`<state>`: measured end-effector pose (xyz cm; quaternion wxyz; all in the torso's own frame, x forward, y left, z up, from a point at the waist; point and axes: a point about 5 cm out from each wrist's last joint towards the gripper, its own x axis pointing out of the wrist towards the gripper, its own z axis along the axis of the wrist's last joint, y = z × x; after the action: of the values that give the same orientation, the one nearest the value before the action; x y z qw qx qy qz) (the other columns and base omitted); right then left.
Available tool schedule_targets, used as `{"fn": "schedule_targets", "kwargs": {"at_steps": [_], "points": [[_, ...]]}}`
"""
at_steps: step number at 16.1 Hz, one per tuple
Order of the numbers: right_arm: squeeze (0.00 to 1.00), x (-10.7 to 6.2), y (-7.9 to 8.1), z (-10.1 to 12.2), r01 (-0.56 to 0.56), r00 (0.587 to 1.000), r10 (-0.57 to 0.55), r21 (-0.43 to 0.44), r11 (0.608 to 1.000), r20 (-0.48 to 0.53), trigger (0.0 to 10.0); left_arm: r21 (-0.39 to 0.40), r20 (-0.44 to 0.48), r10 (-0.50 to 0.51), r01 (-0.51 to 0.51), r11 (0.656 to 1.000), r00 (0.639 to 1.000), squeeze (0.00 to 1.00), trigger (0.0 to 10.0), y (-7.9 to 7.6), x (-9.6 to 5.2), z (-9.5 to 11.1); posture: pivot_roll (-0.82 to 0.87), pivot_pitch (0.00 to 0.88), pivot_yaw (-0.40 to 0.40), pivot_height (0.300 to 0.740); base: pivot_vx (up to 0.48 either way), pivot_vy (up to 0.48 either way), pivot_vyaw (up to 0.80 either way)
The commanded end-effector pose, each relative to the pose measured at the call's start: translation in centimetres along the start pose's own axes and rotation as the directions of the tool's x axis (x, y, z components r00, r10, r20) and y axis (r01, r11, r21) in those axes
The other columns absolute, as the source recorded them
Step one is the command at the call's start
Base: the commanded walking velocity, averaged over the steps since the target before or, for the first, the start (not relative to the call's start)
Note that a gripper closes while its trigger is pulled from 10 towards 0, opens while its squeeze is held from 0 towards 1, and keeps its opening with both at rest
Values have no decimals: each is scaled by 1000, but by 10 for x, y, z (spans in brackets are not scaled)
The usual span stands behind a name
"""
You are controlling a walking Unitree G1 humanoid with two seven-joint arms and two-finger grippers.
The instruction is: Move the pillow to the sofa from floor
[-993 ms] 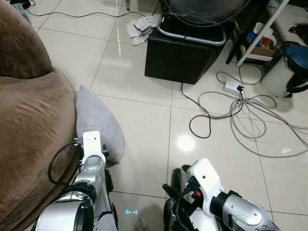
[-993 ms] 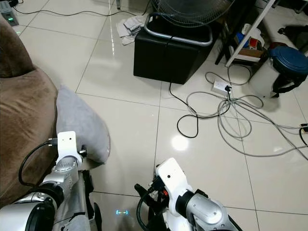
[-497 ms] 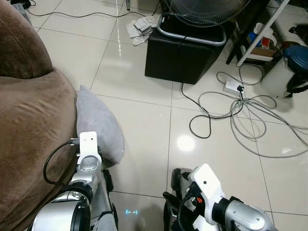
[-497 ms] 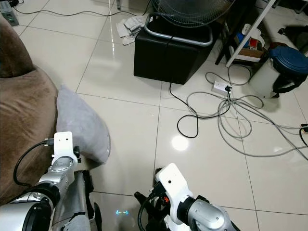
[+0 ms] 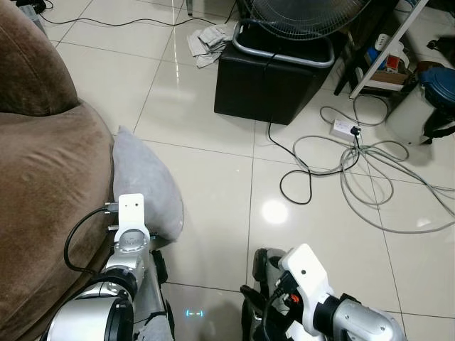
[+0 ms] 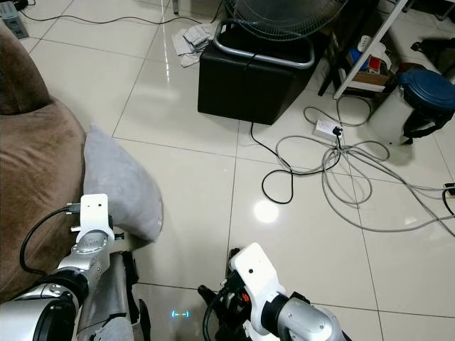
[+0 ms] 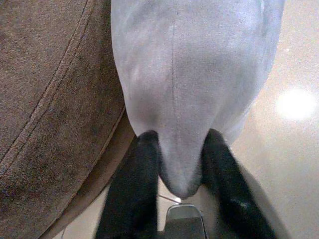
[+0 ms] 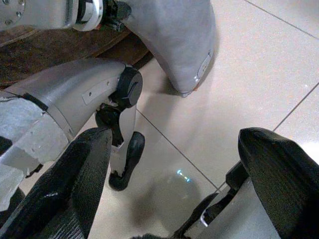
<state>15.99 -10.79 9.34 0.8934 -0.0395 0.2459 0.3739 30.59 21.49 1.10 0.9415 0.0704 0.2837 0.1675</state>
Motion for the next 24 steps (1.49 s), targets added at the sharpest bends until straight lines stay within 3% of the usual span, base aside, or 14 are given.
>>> {"fn": "schedule_targets", "kwargs": {"at_steps": [1, 6, 9, 16, 20, 24], "points": [[0, -4, 0, -1, 11, 1000, -11, 1, 1000, -9, 10000, 28, -41, 1, 0, 1000, 999, 0, 0, -2, -3, -13, -161, 224, -107, 567, 0, 0, 0], [0, 0, -3, -4, 20, 1000, -20, 2, 1000, -11, 10000, 30, -49, 3, -1, 1000, 999, 0, 0, -2, -3, -16, -140, 215, -98, 567, 0, 0, 0], [0, 7, -14, -6, 70, 998, -70, 13, 997, 6, 10000, 27, 0, -53, 53, 998, 999, 0, 0, -10, -3, -4, -101, 175, -65, 567, 0, 0, 0], [0, 40, -59, 9, 220, 969, -225, 55, 974, 107, 10000, 54, 188, -178, 171, 984, 966, 0, 0, -28, -3, 39, -31, 43, 8, 567, 0, 0, 0], [0, 52, -87, 16, 290, 943, -298, 79, 954, 146, 10000, 95, 348, -328, 315, 944, 878, 0, 0, -48, -12, 77, 14, 0, 20, 567, 0, 0, 0], [0, 59, -102, 34, 368, 895, -382, 103, 924, 231, 10000, 156, 522, -485, 481, 863, 701, 0, 0, -62, -33, 114, 28, 0, 58, 567, 0, 0, 0]]}}
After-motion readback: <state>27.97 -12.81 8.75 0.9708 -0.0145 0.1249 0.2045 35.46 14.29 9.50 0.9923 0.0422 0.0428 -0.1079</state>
